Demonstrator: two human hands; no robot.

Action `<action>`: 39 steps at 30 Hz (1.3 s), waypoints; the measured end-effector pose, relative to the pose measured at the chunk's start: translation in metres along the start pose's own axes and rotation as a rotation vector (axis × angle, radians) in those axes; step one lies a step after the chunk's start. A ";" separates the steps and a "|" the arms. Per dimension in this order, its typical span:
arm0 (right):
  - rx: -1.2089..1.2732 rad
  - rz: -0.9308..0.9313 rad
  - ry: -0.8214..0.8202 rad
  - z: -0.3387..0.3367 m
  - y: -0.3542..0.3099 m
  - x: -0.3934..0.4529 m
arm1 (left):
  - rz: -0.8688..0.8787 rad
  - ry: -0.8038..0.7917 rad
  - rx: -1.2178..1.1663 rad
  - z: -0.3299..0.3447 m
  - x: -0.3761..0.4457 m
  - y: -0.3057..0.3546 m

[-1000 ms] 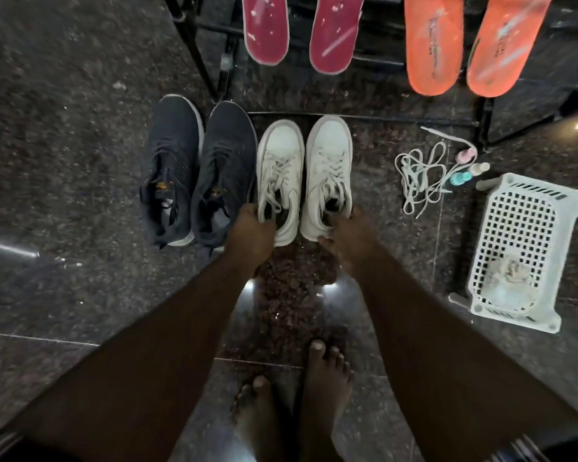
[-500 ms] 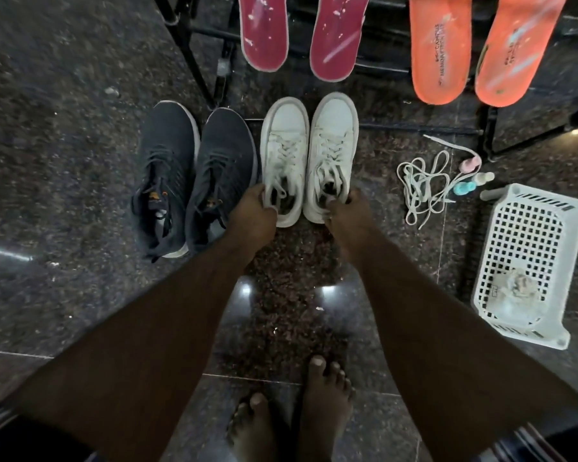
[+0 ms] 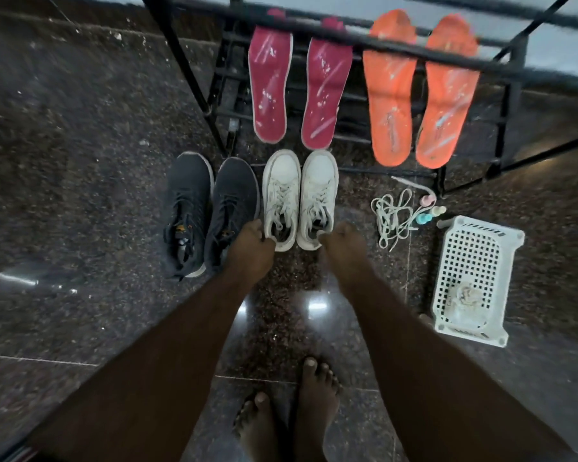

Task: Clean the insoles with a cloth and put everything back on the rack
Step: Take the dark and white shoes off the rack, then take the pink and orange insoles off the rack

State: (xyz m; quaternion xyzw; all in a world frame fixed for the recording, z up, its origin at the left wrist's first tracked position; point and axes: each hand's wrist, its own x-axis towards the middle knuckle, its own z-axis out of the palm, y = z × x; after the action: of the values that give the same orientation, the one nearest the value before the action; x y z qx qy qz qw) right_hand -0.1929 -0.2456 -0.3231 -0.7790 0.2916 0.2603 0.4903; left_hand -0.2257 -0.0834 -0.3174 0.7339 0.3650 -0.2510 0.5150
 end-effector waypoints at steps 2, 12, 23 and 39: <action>0.058 -0.003 0.027 -0.013 -0.031 -0.013 | 0.005 0.004 -0.060 -0.017 -0.008 0.027; 0.141 -0.164 0.128 -0.025 -0.140 0.067 | 0.109 0.062 -0.150 -0.076 0.037 0.139; 0.031 -0.097 0.071 -0.011 -0.189 0.135 | 0.096 0.077 -0.070 -0.074 0.133 0.180; 0.336 -0.202 -0.094 -0.039 -0.143 0.095 | 0.206 -0.016 -0.250 -0.051 0.067 0.134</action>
State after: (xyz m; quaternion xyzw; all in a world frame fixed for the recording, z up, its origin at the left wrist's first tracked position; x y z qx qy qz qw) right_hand -0.0207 -0.2507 -0.2865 -0.6984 0.2282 0.1935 0.6501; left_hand -0.0788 -0.0439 -0.2732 0.6954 0.3122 -0.1553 0.6284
